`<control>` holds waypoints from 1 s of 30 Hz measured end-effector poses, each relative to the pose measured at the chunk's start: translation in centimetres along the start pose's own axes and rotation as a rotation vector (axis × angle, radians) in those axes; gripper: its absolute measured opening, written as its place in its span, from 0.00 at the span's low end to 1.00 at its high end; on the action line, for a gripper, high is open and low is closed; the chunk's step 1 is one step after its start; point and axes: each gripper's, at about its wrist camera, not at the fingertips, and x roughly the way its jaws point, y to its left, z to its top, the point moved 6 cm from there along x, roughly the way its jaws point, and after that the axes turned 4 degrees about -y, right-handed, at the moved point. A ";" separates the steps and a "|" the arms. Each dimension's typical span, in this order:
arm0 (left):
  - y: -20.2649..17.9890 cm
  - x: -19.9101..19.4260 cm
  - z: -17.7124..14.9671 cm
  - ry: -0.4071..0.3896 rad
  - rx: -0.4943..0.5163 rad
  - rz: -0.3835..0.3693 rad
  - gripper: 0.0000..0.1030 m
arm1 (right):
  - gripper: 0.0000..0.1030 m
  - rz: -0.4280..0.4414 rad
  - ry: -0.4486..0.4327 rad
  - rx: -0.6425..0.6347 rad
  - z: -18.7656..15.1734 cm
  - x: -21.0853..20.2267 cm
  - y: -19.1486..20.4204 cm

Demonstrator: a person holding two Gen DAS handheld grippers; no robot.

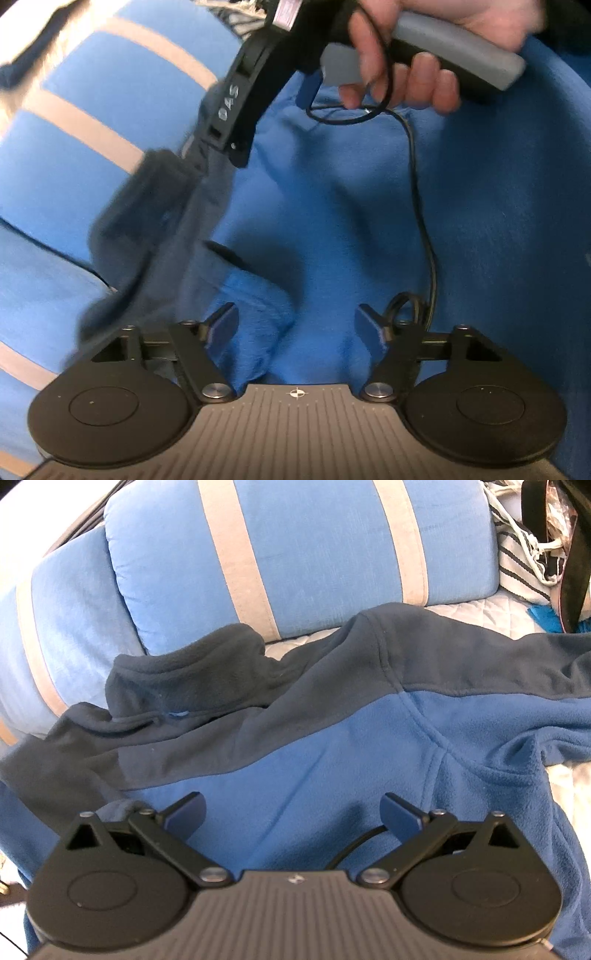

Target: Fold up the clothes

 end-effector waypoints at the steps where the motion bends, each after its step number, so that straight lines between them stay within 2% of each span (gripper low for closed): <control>1: 0.2 0.4 -0.1 0.007 -0.028 -0.014 0.52 | 0.99 0.002 0.001 0.001 0.0 0.0 0.0; 6: 1.8 2.1 -0.6 0.028 -0.122 -0.041 0.50 | 0.99 0.010 0.010 -0.003 -0.1 0.1 0.0; 11: 2.5 3.7 -1.2 0.048 -0.154 -0.039 0.50 | 0.99 0.017 0.014 0.007 -0.1 0.2 0.0; 16: 3.0 2.8 -1.4 0.054 -0.145 -0.043 0.48 | 0.99 0.023 0.021 0.016 -0.1 0.2 -0.1; 18: 3.2 2.6 -1.4 0.063 -0.128 -0.023 0.33 | 0.99 0.024 0.023 0.018 -0.1 0.2 -0.1; 19: 3.2 2.6 -1.4 0.070 -0.115 -0.009 0.29 | 0.99 0.025 0.024 0.020 0.0 0.3 -0.1; 23: 2.9 2.8 -1.4 0.085 -0.071 0.009 0.29 | 0.99 0.034 0.023 0.034 0.1 0.2 -0.1; 26: 1.7 3.1 -1.4 0.099 0.041 0.053 0.29 | 0.99 0.036 0.022 0.038 0.1 0.3 -0.1; 30: 0.8 3.1 -1.2 0.114 0.148 0.124 0.21 | 0.99 0.035 0.024 0.032 0.0 0.3 0.0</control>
